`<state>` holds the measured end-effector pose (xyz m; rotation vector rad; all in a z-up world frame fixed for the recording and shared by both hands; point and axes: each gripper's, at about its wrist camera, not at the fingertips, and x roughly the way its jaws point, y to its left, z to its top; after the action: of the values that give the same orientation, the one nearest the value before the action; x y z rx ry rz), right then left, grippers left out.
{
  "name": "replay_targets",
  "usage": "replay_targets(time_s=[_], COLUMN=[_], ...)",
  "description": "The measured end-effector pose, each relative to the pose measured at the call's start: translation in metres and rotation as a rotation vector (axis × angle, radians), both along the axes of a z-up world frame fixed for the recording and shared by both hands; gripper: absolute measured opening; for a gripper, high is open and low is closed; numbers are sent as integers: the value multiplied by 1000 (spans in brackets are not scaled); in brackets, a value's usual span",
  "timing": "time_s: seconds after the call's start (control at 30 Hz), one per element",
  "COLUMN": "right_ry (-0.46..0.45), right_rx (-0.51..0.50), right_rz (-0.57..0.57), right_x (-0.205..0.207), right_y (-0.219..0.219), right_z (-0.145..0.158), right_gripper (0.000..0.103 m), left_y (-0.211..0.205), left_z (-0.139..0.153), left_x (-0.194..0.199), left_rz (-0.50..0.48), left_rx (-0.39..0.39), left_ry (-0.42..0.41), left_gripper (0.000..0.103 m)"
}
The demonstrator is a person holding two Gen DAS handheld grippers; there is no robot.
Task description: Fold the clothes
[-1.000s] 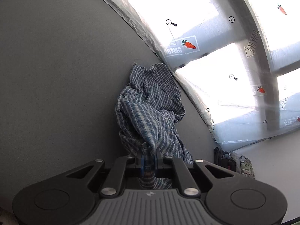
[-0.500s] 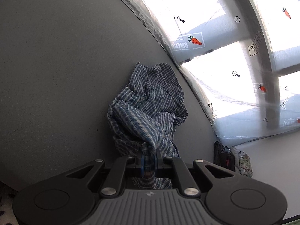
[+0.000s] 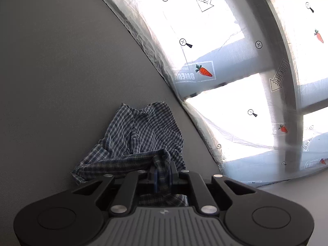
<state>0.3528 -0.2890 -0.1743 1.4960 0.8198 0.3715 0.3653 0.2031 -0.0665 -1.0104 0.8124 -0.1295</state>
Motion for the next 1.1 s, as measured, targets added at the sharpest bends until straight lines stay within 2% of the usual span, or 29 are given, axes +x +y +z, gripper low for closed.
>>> replay_targets(time_s=[0.17, 0.37, 0.43, 0.47, 0.53, 0.57, 0.6, 0.63, 0.73, 0.87, 0.93, 0.97, 1.0, 1.1], right_ry=[27, 53, 61, 48, 36, 34, 31, 21, -87, -277, -397, -450, -488, -571], right_rx=[17, 13, -10, -38, -134, -203, -275, -338, -641, -1031, -1172, -1243, -1288, -1330], right_rz=[-14, -16, -17, -12, 17, 36, 55, 67, 61, 81, 112, 132, 142, 174], right_x=[59, 134, 157, 169, 189, 197, 204, 208, 207, 181, 162, 151, 141, 122], right_y=[-1, 8, 11, 13, 19, 23, 26, 29, 45, 79, 102, 116, 128, 155], right_z=[-8, -27, -34, -36, -36, -33, -29, -24, 7, 42, 50, 52, 51, 40], right_gripper=[4, 4, 6, 7, 13, 14, 17, 21, 39, 36, 20, 18, 16, 15], left_y=[-1, -1, -17, -23, -32, -34, -37, -39, -49, -70, -84, -91, -98, -124], left_z=[7, 19, -7, -17, -28, -29, -30, -27, -21, -10, -10, -10, -11, -20], left_x=[60, 146, 160, 165, 180, 187, 195, 197, 200, 180, 164, 157, 150, 134], left_rz=[-9, -32, -41, -44, -58, -62, -66, -68, -89, -120, -132, -126, -111, -109], left_rx=[3, 72, 121, 153, 236, 281, 326, 364, 476, 596, 644, 672, 703, 802], left_ry=[19, 41, 49, 48, 32, 25, 18, 0, -47, -91, -108, -112, -112, -169], left_gripper=[10, 10, 12, 16, 36, 43, 53, 59, 70, 76, 76, 76, 76, 82])
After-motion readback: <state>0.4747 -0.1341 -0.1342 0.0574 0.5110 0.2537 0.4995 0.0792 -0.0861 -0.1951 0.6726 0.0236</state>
